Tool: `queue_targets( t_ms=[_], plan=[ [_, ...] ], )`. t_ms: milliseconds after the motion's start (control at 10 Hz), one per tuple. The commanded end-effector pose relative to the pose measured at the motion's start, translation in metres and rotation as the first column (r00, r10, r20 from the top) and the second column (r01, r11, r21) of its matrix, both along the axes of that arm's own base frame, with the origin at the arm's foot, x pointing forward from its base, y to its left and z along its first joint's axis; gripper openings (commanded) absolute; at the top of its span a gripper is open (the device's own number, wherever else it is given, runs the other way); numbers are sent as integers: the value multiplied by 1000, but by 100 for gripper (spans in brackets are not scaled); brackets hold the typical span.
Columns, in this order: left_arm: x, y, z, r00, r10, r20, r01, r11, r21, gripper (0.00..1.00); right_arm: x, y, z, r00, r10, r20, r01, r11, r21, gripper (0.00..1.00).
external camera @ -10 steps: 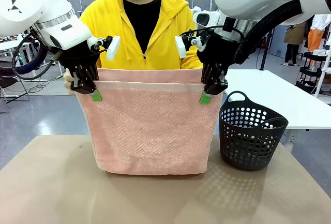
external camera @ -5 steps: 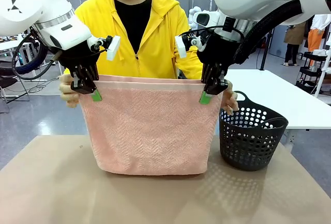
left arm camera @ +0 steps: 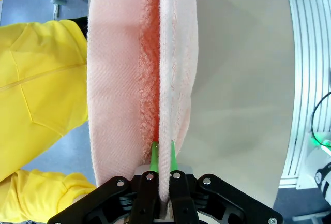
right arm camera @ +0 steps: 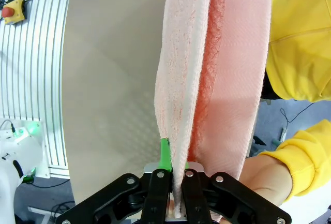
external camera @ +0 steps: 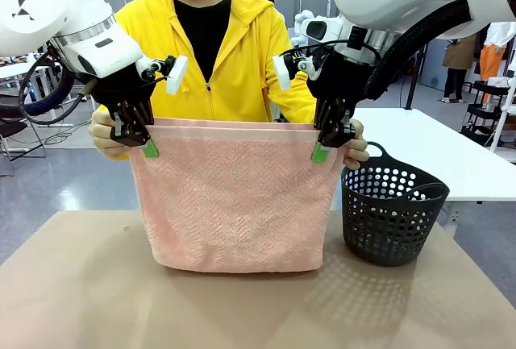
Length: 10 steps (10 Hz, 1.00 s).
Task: Fold the towel.
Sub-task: Release the end of the 100 cm Hotel Towel you were holding and grab the top end of the folded side.
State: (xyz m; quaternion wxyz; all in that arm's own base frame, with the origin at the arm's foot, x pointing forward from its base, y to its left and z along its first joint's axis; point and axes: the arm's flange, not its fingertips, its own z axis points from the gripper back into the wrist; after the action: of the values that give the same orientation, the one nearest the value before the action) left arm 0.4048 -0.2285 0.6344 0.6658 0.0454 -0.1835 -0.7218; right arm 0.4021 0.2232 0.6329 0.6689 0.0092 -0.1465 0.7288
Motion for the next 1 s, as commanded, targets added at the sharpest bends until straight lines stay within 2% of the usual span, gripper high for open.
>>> queue_targets(
  t_ms=[0,500,600,700,800,900],
  plan=[
    [0,1,0,1000,-11,-1,11,1000,-6,0,-1,-1,1,1000,3,4,-3,1000,-1,0],
    [0,1,0,1000,-11,-1,11,1000,-6,0,-1,-1,1,1000,3,4,-3,1000,-1,0],
    [0,1,0,1000,-11,-1,11,1000,-6,0,0,0,0,1000,0,0,0,1000,0,3],
    [0,0,0,1000,0,0,0,1000,0,38,0,-3,-1,1000,-21,-16,20,1000,-8,21],
    [-1,-1,1,1000,-4,7,4,1000,7,40,-1,-5,-1,1000,-25,-18,25,1000,0,33],
    [-2,-2,2,1000,-13,4,13,1000,7,75,-2,-6,1,999,-34,-16,34,999,17,51]
  ],
)
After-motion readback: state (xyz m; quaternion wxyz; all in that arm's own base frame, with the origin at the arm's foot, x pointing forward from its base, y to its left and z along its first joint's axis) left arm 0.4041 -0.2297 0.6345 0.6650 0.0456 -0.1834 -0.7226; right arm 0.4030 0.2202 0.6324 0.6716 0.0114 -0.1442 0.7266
